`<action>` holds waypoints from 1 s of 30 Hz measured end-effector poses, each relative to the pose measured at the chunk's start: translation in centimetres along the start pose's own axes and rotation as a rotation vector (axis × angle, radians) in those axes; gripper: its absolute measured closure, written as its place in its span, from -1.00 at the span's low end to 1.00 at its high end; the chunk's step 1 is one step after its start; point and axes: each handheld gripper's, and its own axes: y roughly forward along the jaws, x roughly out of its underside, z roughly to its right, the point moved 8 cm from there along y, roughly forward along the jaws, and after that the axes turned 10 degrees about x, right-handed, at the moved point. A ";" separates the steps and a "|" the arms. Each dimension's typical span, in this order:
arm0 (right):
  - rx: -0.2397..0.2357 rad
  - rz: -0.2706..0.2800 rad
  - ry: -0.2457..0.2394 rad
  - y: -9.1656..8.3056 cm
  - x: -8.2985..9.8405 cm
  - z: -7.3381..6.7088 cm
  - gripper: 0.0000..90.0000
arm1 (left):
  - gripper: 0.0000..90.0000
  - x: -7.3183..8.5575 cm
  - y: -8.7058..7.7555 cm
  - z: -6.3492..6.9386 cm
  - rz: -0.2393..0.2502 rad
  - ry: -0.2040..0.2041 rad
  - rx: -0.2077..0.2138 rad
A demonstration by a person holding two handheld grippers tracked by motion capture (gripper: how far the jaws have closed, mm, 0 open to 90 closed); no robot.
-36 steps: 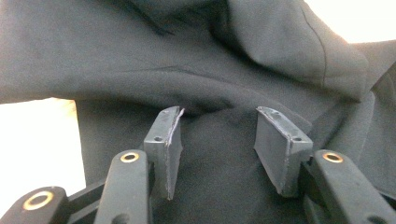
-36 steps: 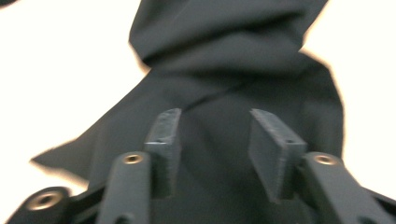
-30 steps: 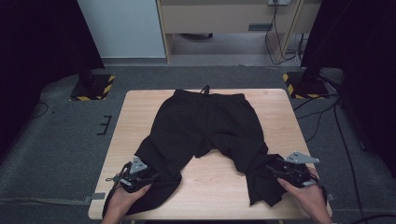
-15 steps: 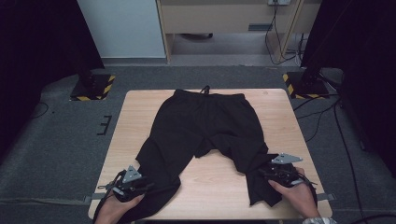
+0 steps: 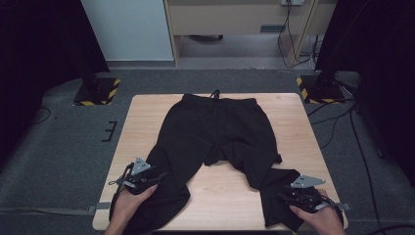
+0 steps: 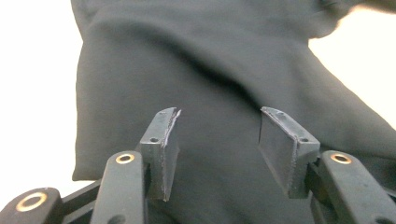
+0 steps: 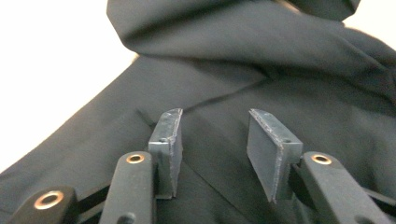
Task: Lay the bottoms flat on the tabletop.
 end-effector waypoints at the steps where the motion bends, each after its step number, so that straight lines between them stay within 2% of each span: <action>1: -0.001 0.022 0.002 -0.1 -0.4 -0.2 0.18 | 0.05 0.3 0.3 -0.3 -0.018 -0.006 0.000; 4: 0.013 0.099 -0.014 -0.3 -2.9 -0.6 0.06 | 0.09 0.9 0.5 -0.2 -0.055 -0.002 0.004; 5: 0.015 0.105 -0.012 0.0 -3.6 -0.8 0.02 | 0.11 1.2 0.6 0.0 -0.074 0.000 0.001; 7: 0.011 0.111 -0.007 0.9 -4.8 -1.0 -0.02 | 0.12 1.5 0.4 0.5 -0.085 0.029 -0.006; 9: 0.015 0.117 -0.002 1.8 -5.8 -1.3 -0.07 | 0.14 1.9 0.0 1.0 -0.088 0.035 -0.001; 13: 0.010 0.114 -0.022 3.0 -6.8 -2.6 -0.18 | 0.19 2.8 -0.9 2.1 -0.104 0.048 0.035; 19: 0.009 0.105 -0.039 3.8 -7.6 -4.5 -0.36 | 0.27 4.5 -2.9 4.2 -0.139 0.037 0.106; 22: 0.015 0.106 -0.043 4.3 -8.3 -4.9 -0.32 | 0.25 4.9 -3.3 4.6 -0.156 0.030 0.118; 23: 0.021 0.105 -0.041 4.6 -8.5 -4.9 -0.26 | 0.25 4.9 -3.4 4.7 -0.158 0.029 0.122; 26: 0.042 0.092 -0.055 5.2 -9.2 -4.8 0.15 | 0.25 4.9 -3.4 4.7 -0.158 0.028 0.118; 27: 0.046 0.092 -0.046 5.4 -9.5 -4.8 0.36 | 0.23 4.6 -3.4 4.7 -0.148 0.028 0.112; 28: 0.038 0.097 -0.058 5.5 -9.7 -4.9 0.62 | 0.20 4.4 -3.3 4.6 -0.137 0.028 0.107; 30: 0.022 0.099 -0.042 5.5 -10.4 -4.9 0.90 | 0.16 3.5 -3.2 4.5 -0.092 0.026 0.103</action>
